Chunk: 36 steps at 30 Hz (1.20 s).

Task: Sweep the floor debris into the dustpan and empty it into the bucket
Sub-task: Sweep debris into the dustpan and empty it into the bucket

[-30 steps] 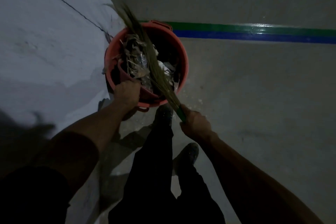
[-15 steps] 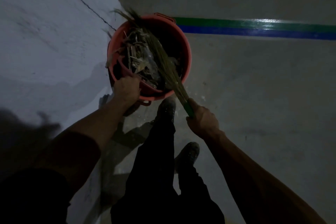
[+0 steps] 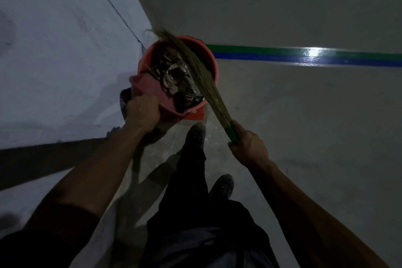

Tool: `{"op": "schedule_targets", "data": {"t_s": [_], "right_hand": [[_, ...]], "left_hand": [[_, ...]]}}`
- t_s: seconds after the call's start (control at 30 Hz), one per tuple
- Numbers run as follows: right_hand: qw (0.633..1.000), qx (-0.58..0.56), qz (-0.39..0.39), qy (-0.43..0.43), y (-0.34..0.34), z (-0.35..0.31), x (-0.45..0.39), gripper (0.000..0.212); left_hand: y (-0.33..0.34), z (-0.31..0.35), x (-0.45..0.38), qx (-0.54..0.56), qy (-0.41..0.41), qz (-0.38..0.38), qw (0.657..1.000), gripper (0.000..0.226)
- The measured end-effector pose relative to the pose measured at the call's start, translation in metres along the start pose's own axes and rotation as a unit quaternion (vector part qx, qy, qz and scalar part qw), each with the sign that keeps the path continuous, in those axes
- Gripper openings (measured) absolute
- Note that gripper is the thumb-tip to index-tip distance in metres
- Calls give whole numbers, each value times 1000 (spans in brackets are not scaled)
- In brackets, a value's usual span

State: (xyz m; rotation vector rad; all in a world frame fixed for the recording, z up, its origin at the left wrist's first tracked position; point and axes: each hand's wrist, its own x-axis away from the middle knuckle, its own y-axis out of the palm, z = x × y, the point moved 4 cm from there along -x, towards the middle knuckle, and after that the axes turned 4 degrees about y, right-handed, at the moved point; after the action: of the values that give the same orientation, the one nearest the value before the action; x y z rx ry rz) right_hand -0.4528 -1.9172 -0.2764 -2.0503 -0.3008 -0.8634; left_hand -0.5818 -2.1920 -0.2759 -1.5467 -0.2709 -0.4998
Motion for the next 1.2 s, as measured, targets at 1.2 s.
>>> {"op": "schedule_targets", "data": {"t_s": [1.2], "right_hand": [[996,-19,-51,66,39,-56,-111,63]], "left_hand": [[78,-21,-97,55,34,-60,996,36]]}}
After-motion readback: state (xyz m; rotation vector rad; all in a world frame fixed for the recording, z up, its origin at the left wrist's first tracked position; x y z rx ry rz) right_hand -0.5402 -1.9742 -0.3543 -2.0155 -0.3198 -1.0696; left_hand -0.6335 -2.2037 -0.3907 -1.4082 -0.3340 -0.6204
